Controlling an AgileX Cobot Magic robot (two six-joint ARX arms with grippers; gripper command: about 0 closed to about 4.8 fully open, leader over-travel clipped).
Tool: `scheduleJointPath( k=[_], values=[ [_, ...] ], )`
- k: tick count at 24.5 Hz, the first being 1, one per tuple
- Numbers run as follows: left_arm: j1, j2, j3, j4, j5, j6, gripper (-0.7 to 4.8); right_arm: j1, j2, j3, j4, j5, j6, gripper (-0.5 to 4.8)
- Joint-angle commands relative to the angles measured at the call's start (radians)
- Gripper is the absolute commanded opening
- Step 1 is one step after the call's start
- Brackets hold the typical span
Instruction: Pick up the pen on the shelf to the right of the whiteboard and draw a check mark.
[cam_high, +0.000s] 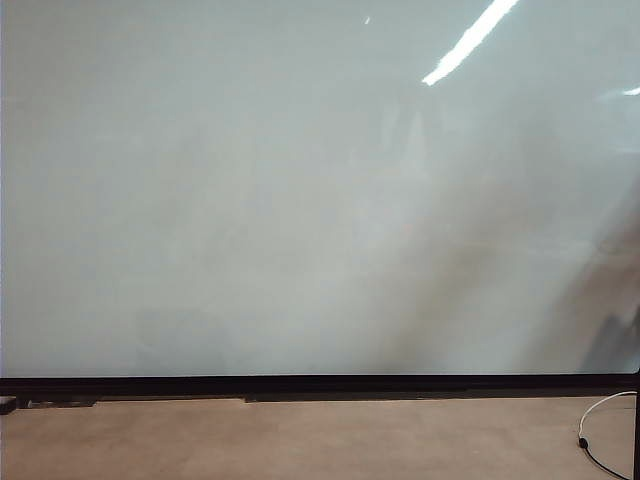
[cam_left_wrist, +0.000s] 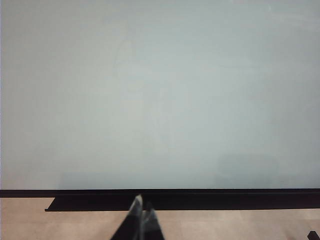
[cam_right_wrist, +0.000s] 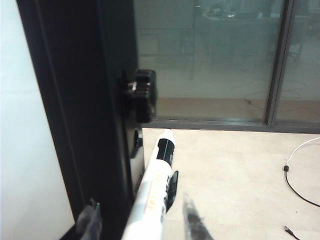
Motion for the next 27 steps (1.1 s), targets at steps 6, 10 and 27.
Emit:
scheduleJointPath(
  k=[6,10,27],
  values=[
    [0.0,0.001,0.003,0.013,0.0,0.005,-0.05,0.001,-0.003,0.008,0.017,0.002,0.001,2.1],
    [0.0,0.001,0.003,0.013,0.0,0.005,-0.05,0.001,-0.002,0.008,0.018,0.003,0.001,2.1],
    [0.0,0.001,0.003,0.013,0.0,0.005,-0.04,-0.001,-0.003,0.01,0.018,0.024,0.001,1.98]
  ],
)
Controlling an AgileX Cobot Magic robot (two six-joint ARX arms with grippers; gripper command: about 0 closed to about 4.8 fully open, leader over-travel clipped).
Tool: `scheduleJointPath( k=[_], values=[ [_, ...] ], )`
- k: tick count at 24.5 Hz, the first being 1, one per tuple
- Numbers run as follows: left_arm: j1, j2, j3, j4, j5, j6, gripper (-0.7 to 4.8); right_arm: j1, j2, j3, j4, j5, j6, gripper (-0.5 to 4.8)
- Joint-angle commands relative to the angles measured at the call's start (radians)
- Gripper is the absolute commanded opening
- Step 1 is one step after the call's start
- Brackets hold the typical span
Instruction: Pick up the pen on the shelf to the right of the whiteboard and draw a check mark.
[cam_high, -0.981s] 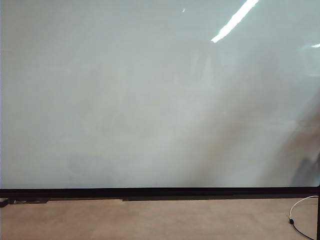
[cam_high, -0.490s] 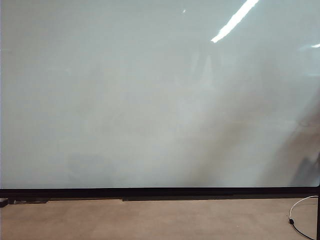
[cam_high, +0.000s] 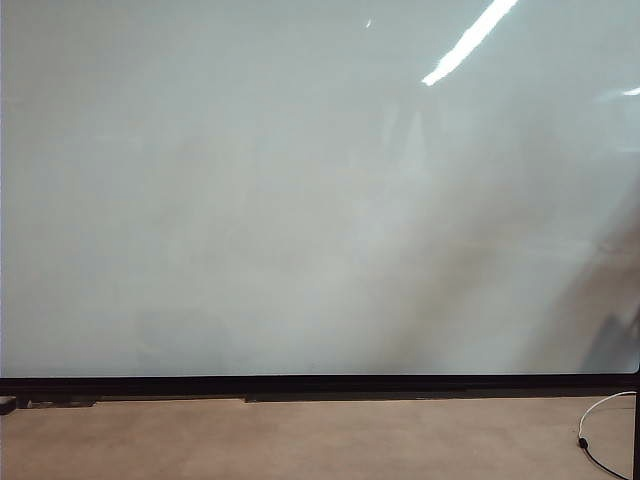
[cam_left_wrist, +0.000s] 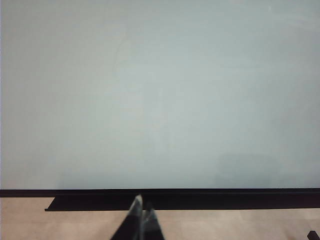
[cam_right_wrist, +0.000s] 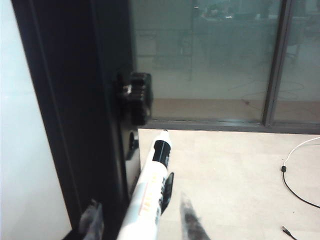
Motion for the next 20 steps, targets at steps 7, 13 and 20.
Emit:
scheduleJointPath(
  k=[7,13,20],
  values=[
    [0.0,0.0,0.003,0.013,0.0,0.005,-0.05,0.001,-0.003,0.017,0.019,0.015,0.001,1.98],
    [0.0,0.0,0.003,0.013,0.0,0.005,-0.04,0.001,-0.003,0.017,0.019,0.011,0.001,1.43],
    [0.0,0.0,0.003,0.013,0.0,0.005,-0.04,0.004,-0.003,0.017,0.019,0.01,0.001,1.43]
  ],
)
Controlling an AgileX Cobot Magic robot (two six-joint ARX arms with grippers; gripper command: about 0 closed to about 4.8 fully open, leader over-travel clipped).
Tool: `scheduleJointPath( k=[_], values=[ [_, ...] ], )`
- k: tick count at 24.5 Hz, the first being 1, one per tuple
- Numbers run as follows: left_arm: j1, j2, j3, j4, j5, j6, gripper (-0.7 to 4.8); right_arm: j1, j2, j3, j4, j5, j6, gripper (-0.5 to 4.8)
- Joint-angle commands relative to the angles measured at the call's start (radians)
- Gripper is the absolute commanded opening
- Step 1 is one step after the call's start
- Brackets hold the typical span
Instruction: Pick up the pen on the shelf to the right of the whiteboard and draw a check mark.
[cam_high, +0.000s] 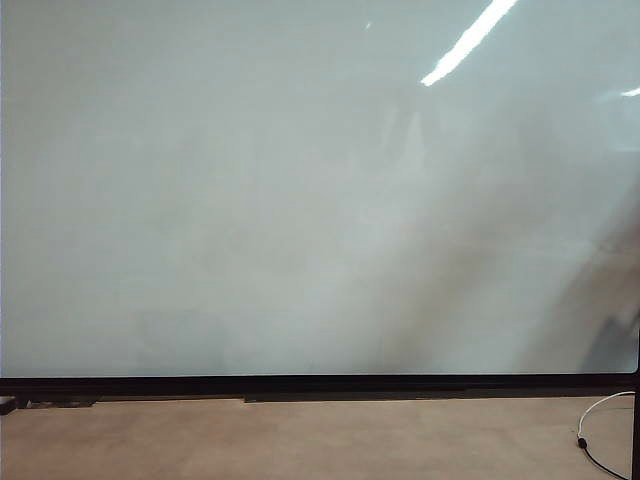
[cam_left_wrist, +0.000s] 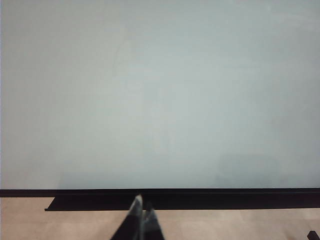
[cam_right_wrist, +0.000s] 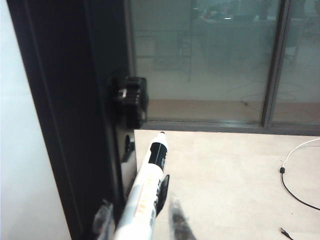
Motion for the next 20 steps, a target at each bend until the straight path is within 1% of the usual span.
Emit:
scheduleJointPath(
  k=[1,3,8,11,14,16,20],
  values=[
    [0.0,0.0,0.003,0.013,0.0,0.004,-0.05,0.005,-0.003,0.009,0.019,0.004,0.001,1.34],
    [0.0,0.0,0.003,0.013,0.001,0.004,-0.04,0.004,-0.003,0.009,0.019,-0.008,0.001,1.04],
    [0.0,0.0,0.003,0.013,0.001,0.004,-0.04,0.004,-0.003,0.009,0.019,-0.021,0.001,1.03],
    [0.0,0.0,0.003,0.013,0.001,0.004,-0.04,0.005,-0.003,0.009,0.019,-0.039,0.001,0.41],
    [0.0,0.0,0.003,0.013,0.001,0.004,-0.04,0.004,-0.003,0.009,0.019,-0.056,0.001,0.37],
    [0.0,0.0,0.003,0.013,0.001,0.004,-0.04,0.004,-0.003,0.009,0.019,-0.071,0.001,-0.04],
    [0.0,0.0,0.003,0.013,0.001,0.004,-0.05,0.003,-0.003,0.008,0.019,-0.081,0.001,-0.09]
  ],
)
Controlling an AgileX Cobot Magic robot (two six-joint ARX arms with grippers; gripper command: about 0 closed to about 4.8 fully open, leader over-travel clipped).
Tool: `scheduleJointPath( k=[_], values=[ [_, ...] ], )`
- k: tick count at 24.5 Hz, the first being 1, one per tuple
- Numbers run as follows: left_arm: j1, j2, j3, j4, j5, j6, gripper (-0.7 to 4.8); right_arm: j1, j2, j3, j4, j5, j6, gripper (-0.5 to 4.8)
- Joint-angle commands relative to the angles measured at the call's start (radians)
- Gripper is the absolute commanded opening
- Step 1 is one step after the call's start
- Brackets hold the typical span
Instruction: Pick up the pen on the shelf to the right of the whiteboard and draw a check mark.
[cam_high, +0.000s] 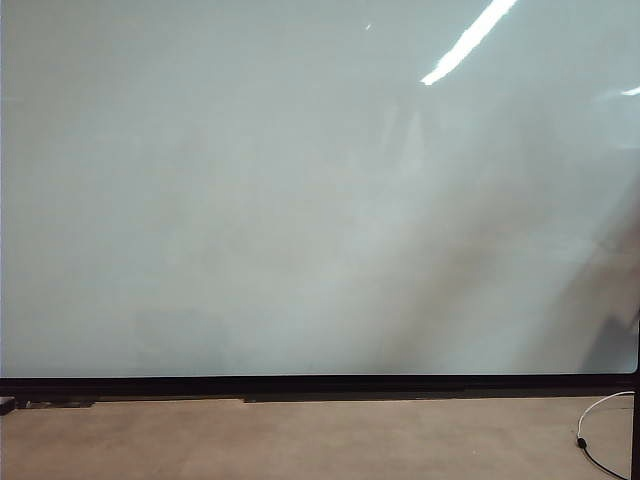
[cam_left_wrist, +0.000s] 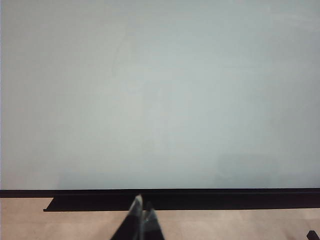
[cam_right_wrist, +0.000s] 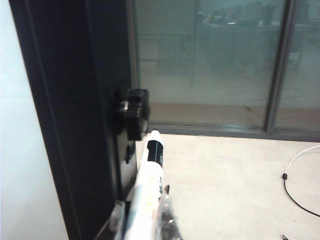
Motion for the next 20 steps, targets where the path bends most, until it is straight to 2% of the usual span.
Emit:
scheduleJointPath(
  k=[1,13,20],
  values=[
    [0.0,0.0,0.003,0.013,0.0,0.004,-0.05,0.005,-0.003,-0.002,0.016,-0.046,0.001,-0.09],
    [0.0,0.0,0.003,0.013,0.0,0.004,-0.05,-0.01,-0.028,-0.005,0.016,-0.039,-0.011,-0.09],
    [0.0,0.0,0.003,0.013,0.0,0.004,-0.05,-0.014,-0.034,-0.006,0.016,0.009,-0.026,-0.09]
  ],
)
